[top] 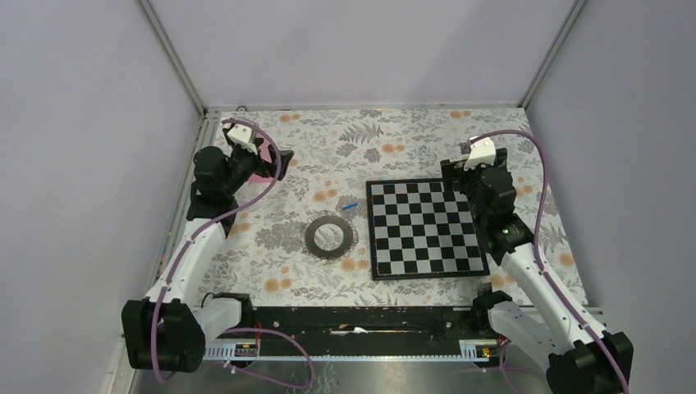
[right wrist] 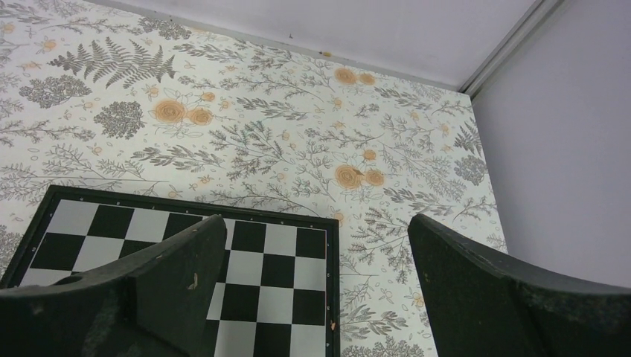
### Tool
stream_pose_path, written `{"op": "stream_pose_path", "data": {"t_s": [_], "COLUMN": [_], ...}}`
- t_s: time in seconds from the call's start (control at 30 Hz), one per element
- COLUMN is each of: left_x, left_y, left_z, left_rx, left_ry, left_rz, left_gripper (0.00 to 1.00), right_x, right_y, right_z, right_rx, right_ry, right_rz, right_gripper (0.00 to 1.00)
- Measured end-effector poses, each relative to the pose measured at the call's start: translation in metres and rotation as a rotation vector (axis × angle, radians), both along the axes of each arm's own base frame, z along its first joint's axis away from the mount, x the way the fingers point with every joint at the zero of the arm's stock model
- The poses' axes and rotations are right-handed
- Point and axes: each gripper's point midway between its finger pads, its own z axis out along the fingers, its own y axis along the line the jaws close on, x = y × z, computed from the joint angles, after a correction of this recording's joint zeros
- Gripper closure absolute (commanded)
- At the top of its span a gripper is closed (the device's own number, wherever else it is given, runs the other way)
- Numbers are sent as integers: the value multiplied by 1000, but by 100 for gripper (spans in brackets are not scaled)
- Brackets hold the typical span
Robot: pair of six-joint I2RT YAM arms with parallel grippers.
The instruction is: Put the keys on the keyring
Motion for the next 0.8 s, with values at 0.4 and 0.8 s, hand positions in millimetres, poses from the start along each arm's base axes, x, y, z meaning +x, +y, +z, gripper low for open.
{"op": "stream_pose_path", "data": {"t_s": [0.4, 0.8], "left_x": [-17, -29], "left_y": [18, 21], "left_z": [15, 5], "left_rx": [-41, -45], "left_ry": [96, 152], "left_rz": [125, 146], "left_gripper": [1, 1], "right_x": [-11, -15], "right_y": [11, 11], "right_z": [18, 27], "right_rx": [29, 86], "right_ry": [-64, -92], "right_rz": [95, 96], "right_gripper": [0, 1]}}
